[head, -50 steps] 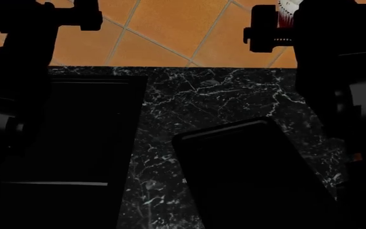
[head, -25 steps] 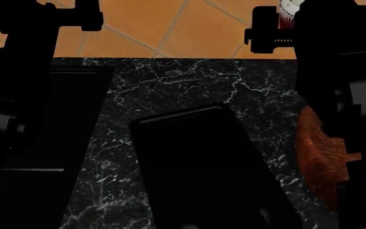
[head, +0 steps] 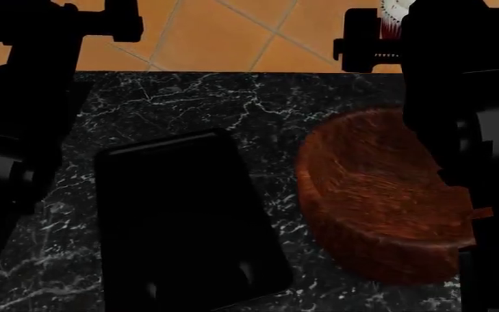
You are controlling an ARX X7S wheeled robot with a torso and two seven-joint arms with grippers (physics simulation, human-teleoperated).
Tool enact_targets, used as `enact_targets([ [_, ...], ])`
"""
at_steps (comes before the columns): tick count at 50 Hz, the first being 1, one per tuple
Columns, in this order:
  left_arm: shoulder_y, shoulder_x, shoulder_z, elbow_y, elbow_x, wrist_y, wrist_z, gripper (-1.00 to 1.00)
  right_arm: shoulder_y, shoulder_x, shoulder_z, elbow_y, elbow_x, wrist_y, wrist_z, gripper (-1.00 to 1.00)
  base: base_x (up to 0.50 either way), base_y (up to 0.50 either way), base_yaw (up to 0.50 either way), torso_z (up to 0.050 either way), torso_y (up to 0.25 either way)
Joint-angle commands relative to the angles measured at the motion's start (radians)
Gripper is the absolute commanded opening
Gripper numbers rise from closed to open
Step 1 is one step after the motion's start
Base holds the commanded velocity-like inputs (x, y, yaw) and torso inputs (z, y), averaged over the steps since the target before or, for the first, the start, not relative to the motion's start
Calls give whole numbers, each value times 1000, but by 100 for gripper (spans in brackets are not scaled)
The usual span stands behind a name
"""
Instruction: Move the fresh-baked cupcake off the tray onto the counter, and place the bowl used for mixing into the sink.
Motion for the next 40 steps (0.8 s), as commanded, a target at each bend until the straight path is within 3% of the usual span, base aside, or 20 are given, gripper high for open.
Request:
enact_targets([
  [1,11,3,-8,1,52,22,-4,100,7,-2,0,6,-29,-15,-25,-100,0,-438,0,0,0],
  [31,12,3,5,1,40,27,-3,100,5,0,-1,5,-25,-18,-26,-100,0,-438,0,0,0],
  [40,10,2,11,1,33,26,-3,100,7,-1,-1,4,-23,-18,-28,-100,0,-25,0,0,0],
])
